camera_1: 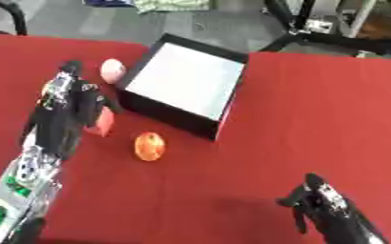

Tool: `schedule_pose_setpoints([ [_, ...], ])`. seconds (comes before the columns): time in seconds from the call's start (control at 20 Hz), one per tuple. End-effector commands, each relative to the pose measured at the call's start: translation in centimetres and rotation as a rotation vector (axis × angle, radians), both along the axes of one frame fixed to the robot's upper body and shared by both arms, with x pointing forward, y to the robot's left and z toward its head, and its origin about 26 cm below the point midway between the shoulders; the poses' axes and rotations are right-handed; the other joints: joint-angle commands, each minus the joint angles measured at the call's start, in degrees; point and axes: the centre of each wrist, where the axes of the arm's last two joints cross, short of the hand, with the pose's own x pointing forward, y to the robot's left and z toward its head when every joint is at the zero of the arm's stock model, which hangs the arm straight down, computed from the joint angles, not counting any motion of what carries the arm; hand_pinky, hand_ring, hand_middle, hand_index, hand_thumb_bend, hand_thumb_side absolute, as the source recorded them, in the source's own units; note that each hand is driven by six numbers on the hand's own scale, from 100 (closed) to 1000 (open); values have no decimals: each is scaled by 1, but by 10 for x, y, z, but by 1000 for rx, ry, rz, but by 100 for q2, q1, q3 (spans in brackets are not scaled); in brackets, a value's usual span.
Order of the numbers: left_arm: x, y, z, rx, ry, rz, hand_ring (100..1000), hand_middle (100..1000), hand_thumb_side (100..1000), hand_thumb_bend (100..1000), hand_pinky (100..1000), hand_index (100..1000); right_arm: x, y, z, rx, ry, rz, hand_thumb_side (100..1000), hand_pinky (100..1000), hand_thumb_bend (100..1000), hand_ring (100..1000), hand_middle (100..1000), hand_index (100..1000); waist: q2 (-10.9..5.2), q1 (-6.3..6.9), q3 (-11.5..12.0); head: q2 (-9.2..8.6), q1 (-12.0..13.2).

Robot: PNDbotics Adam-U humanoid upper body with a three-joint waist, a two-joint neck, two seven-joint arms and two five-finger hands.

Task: Pick up objects on the table and place them in the box.

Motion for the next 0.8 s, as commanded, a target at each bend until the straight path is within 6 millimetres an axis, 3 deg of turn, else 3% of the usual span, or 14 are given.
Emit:
schedule_pose_setpoints([
  [0.05, 1, 0, 5, -11, -12, 5, 100, 100, 984, 100, 487, 170, 0, -2, 7, -5, -28, 25, 1000, 758, 100, 233, 100, 470, 21, 47, 1, -8, 33],
  [0.8, 0, -2, 4, -7, 9, 27, 119, 100, 989, 100, 502, 185, 0, -2, 6, -6, -12, -45, 1000, 811, 100, 294, 100, 503, 27, 48, -1, -8, 17],
])
